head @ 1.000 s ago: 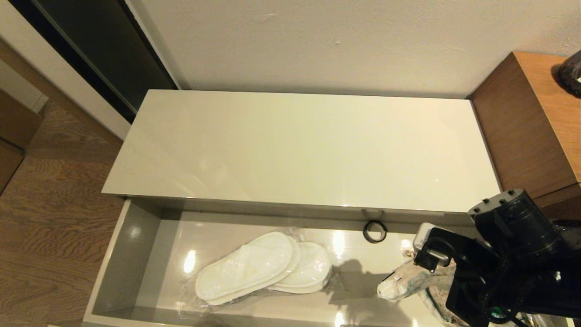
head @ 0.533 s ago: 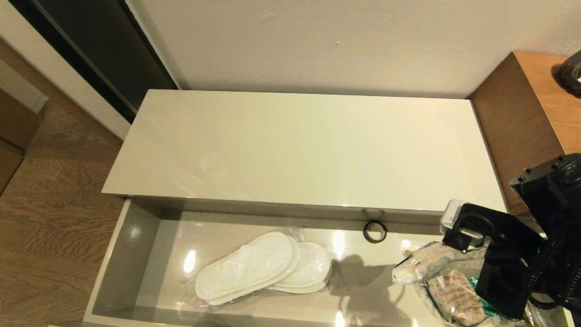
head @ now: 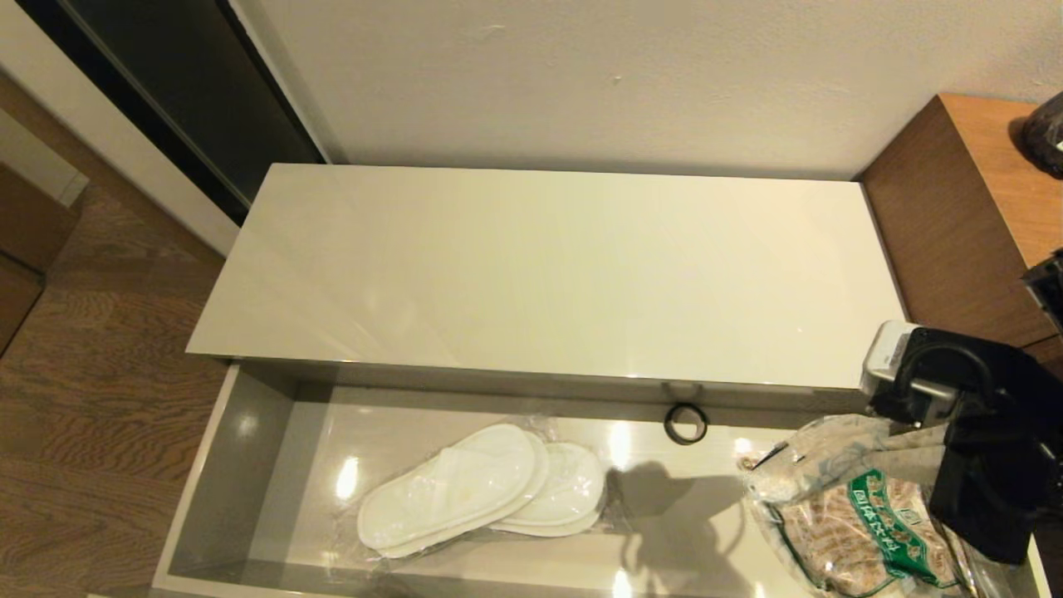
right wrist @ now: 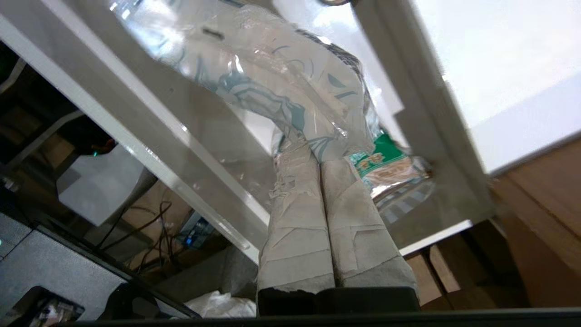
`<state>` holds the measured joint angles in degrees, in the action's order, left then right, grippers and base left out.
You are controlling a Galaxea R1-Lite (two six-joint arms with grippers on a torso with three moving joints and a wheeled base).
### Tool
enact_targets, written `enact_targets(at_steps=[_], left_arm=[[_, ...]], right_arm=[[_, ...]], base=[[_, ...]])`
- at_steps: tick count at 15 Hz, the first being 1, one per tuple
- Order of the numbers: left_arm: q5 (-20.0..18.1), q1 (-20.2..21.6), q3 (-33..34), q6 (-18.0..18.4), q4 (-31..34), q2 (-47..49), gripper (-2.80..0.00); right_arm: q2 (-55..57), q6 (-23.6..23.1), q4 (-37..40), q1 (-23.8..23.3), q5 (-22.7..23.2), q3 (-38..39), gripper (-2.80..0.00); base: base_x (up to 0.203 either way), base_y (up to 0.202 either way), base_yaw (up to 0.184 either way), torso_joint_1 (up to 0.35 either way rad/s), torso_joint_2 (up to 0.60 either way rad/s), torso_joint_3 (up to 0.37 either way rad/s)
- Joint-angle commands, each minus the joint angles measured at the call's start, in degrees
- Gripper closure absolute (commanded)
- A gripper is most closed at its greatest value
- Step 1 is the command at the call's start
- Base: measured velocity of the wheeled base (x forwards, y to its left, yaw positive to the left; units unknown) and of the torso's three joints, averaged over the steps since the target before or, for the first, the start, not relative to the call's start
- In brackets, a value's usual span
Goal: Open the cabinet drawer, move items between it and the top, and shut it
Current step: Place the tissue on the table
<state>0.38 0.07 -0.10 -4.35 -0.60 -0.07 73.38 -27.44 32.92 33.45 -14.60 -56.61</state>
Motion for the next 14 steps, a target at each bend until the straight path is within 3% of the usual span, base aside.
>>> enact_targets(at_steps=[1, 10, 14], left_arm=[[0.06, 0.01, 0.01, -0.04, -0.02, 0.07, 0.0], [-0.03, 0.01, 0.01, -0.04, -0.02, 0.07, 0.0], [-0.01, 0.01, 0.01, -0.04, -0.02, 0.07, 0.0]], right_arm=[[-0.74, -0.16, 1.08, -0.05, -0.21, -2.06, 0.0], [0.66, -0.23, 5.27, -1.45, -0.69, -11.55, 0.0], [3.84, -0.18, 4.49, -5.11, -0.59, -17.57, 0.0]], base=[[0.0, 0.0, 0.0, 0.0, 0.0, 0.0], [0.0, 0.0, 0.0, 0.0, 0.0, 0.0], [0.0, 0.0, 0.0, 0.0, 0.0, 0.0]])
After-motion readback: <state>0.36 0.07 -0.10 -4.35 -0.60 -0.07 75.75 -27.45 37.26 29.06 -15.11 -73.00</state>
